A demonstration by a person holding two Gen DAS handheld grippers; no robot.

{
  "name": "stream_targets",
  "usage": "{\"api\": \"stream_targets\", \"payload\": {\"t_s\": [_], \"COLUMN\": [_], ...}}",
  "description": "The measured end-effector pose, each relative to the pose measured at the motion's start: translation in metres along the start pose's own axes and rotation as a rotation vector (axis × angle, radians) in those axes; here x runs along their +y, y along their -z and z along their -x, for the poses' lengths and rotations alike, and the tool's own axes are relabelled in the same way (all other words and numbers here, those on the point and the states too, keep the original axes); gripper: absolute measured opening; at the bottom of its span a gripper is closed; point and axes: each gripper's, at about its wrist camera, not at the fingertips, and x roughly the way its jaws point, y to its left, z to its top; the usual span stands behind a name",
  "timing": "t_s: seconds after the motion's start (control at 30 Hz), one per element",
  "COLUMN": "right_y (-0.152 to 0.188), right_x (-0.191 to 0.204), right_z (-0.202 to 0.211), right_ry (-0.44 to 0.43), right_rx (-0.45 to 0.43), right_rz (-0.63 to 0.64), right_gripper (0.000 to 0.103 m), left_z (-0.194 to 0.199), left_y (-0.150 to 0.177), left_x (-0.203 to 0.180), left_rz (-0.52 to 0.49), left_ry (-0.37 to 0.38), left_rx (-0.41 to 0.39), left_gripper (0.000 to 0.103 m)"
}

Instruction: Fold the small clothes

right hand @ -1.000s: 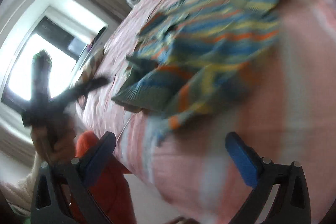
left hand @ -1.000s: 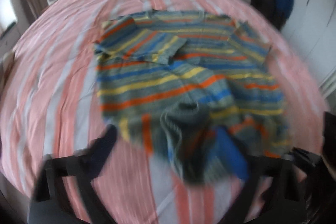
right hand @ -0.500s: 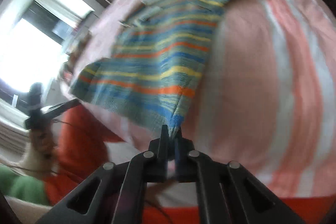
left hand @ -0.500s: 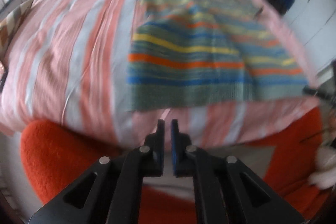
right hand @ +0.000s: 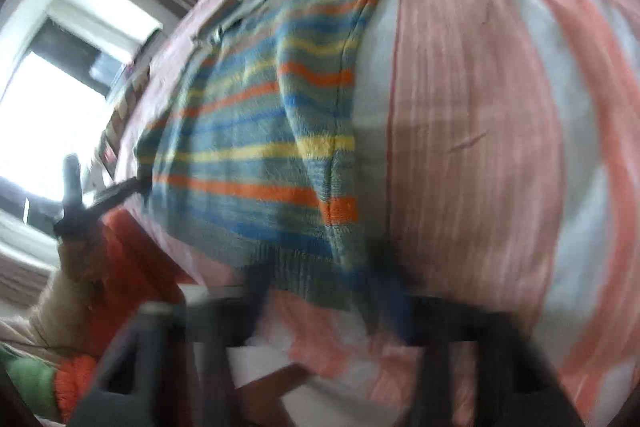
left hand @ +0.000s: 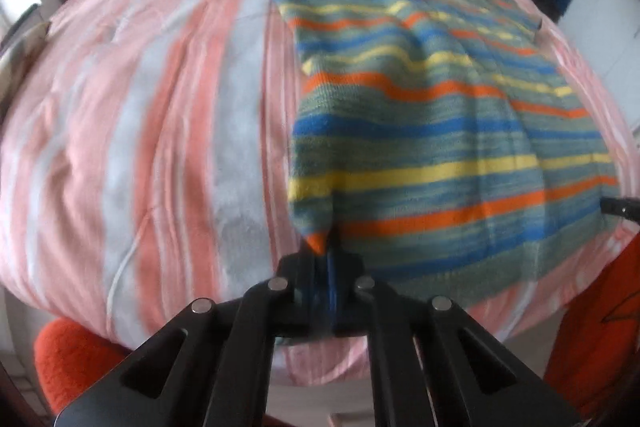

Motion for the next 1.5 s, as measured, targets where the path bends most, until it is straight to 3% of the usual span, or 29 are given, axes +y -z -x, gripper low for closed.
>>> {"api": "stream_targets", "payload": {"t_s": [0.13,0.2,0.3,0.43,0.7,0.77,0.83,0.9,0.97,1.03,1.07,1.1,1.13,1.23,1.33,1.4,1.5], "right_y": [0.006,0.008,0.010,0.013,0.014,0.018,0.023,0.026,0.024,0.007,-0.013,-0.026,-0.045,-0.106,-0.160,-0.186,-0.208], "right_x": [0.011,0.013,0.005,-0.017,-0.046,-0.053,-0.055,-0.050,-0.041,-0.026,-0.012,-0.004,0.006,0.038,0.054,0.053,0.037], "right_z": [0.061,0.074,0.056,0.004,0.003,0.010,0.016,0.023,0.047,0.073,0.088,0.094,0.098,0.084,0.032,-0.007,-0.055], "right_ry": [0.048,0.069,0.125,0.178,0.125,0.098,0.067,0.097,0.194,0.367,0.471,0.494,0.498,0.403,0.362,0.385,0.424], "right_rx": [-0.030,-0.020,0.048,0.136,0.113,0.110,0.127,0.163,0.166,0.106,0.033,-0.007,-0.056,-0.159,-0.158,-0.138,-0.074], "right_rz": [0.026,0.033,0.025,-0.029,-0.108,-0.127,-0.158,-0.160,-0.077,0.062,0.173,0.223,0.280,0.446,0.566,0.610,0.609], "right_gripper": [0.003,0.003,0.003,0.003,0.000,0.001,0.005,0.023,0.028,0.036,0.040,0.043,0.045,0.058,0.060,0.060,0.058], "left_z": [0.058,0.062,0.039,-0.017,-0.023,-0.015,-0.001,0.018,0.043,0.068,0.078,0.083,0.086,0.080,0.062,0.050,0.033], "left_y": [0.016,0.026,0.030,0.026,0.022,0.024,0.027,0.030,0.027,0.013,0.004,0.000,-0.011,-0.023,-0.023,-0.009,0.004], "left_x": [0.023,0.023,0.009,0.013,-0.004,-0.005,-0.006,-0.002,0.003,0.014,0.019,0.023,0.029,0.038,0.043,0.046,0.051], "left_rz": [0.093,0.106,0.042,0.049,-0.011,-0.020,-0.026,-0.031,-0.018,0.036,0.070,0.096,0.132,0.235,0.291,0.291,0.265], "left_ry": [0.103,0.114,0.012,-0.069,-0.156,-0.167,-0.195,-0.236,-0.259,-0.276,-0.281,-0.287,-0.298,-0.352,-0.429,-0.468,-0.515], "left_rx": [-0.019,-0.008,0.037,0.115,0.088,0.092,0.098,0.079,0.025,-0.069,-0.125,-0.169,-0.223,-0.350,-0.409,-0.414,-0.317], "left_gripper": [0.002,0.002,0.002,0.002,0.008,0.016,0.046,0.053,0.055,0.071,0.075,0.080,0.082,0.083,0.083,0.083,0.083]}}
